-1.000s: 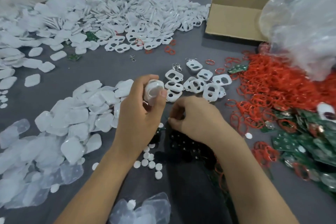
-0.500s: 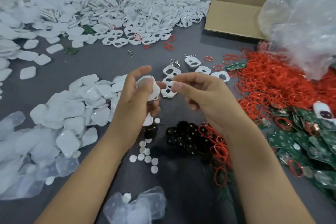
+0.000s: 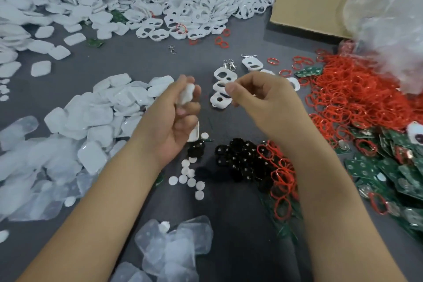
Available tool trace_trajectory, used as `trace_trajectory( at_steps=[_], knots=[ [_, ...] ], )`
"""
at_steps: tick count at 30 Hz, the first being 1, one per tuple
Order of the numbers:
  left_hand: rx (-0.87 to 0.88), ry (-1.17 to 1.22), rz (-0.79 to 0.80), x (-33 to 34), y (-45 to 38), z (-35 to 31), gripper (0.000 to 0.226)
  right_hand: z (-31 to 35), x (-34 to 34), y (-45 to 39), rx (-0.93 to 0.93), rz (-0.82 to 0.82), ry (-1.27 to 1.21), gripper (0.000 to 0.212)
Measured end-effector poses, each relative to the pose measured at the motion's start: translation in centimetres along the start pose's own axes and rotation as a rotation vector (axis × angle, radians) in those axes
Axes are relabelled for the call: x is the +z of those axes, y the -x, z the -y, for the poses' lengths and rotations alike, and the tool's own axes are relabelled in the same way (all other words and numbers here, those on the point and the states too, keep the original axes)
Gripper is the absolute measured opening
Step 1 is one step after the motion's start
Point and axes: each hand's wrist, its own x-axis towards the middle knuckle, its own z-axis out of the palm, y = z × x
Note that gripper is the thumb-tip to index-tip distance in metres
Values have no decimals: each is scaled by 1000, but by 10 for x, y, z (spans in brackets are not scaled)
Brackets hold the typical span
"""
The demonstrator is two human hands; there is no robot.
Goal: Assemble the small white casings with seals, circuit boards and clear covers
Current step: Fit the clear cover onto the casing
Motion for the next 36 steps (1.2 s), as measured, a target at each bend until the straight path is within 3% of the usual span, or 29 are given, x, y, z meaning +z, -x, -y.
trace_trajectory(
  at_steps=[2,7,11,16,21,24,27,30,36],
  knots=[
    [-11,36,7,-4,0,-10,15,-3,5,1,7,147,162,13],
    [-94,449,91,-6,4,-18,13,-9,28,6,2,378,499,4],
    [-45,581,116,-6,8,-17,32,-5,29,6,-12,385,548,6],
    [10,668,145,-10,5,-11,23,2,24,9,30,383,625,6],
    [22,701,173,-14,3,-10,27,4,29,10,-21,334,747,4],
    [32,701,178,-17,2,-11,35,5,25,10,-99,363,599,4],
    [37,709,197,-19,2,-10,43,13,23,13,-135,614,346,10],
    [38,742,224,-20,1,-8,52,13,31,15,-115,799,365,10],
    [58,722,251,-22,-4,-6,66,8,38,14,-97,678,492,15]
  ],
)
